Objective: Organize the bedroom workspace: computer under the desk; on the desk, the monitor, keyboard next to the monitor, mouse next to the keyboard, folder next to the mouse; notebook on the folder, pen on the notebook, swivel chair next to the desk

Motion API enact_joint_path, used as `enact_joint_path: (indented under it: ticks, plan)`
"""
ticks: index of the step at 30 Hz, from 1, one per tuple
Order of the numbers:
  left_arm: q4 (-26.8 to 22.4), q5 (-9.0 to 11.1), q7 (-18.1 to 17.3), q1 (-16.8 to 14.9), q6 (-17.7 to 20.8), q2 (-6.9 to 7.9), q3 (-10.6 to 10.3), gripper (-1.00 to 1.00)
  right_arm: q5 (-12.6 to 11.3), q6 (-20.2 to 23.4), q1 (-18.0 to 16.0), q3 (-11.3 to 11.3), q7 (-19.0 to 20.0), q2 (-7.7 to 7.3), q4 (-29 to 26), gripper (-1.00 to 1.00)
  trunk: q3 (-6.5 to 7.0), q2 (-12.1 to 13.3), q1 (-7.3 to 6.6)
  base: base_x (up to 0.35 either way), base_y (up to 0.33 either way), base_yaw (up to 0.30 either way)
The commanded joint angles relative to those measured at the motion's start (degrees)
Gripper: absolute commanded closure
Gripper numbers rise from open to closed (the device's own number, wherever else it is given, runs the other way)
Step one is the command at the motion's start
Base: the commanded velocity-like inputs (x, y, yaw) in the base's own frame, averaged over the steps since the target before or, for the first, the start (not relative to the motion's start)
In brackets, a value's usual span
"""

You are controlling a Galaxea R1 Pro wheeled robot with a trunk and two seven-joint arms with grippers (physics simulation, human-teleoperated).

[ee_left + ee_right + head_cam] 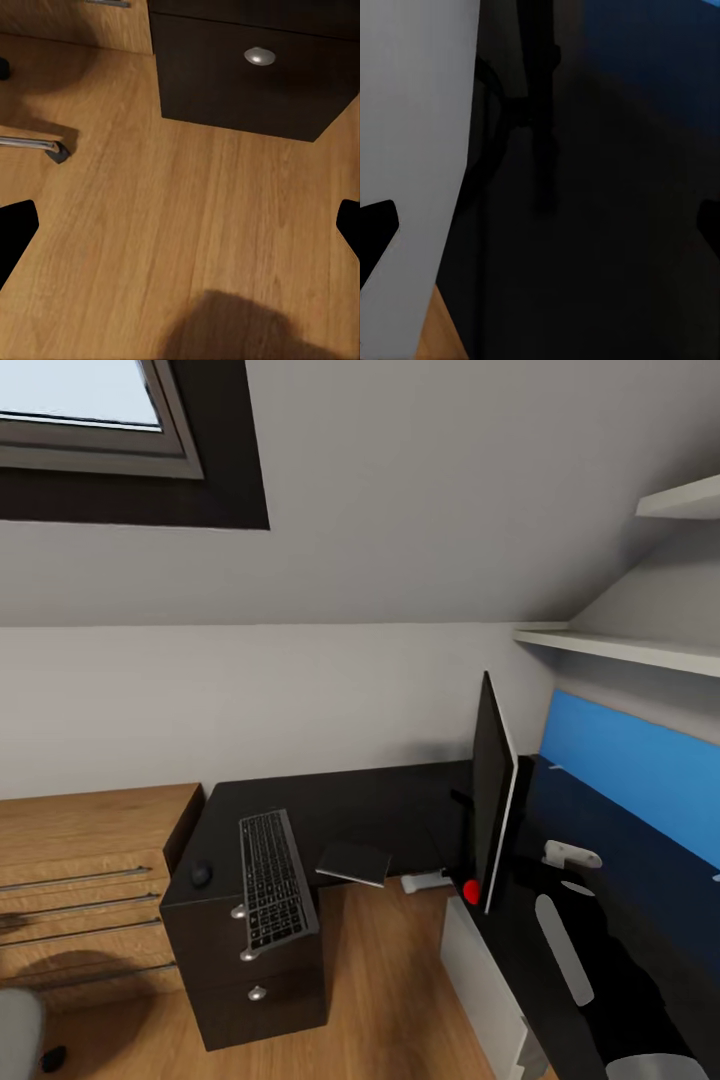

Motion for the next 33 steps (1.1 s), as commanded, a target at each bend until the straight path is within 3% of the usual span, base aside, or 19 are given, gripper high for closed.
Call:
enact_joint_path:
  ticks: [1,9,33]
  plan:
    - [-0.07,0.51,0.03,0.01,-0.11,-0.03,0.02,-1.00,-0.60,0.13,-0.03,0.07,-0.48,-0.03,-0.08,-1.00,-0.06,-0.04,0.02,0.067,0.000,0.000]
    - [-0.07,0.51,0.03,0.02,-0.11,-0.03,0.03,-1.00,-0.60,0.12,-0.03,0.07,-0.56,0.01,-0.16,-1.00,-0.06,-0.04,0.02,0.018,0.000,0.099]
    - [0.36,0.60,0.03,0.01,-0.03,-0.20,-0.08,-1.00,-0.60,0.12,-0.03,0.07,-0.57,0.04,-0.17,-1.00,-0.06,-0.04,0.02,0.000,0.000,0.270]
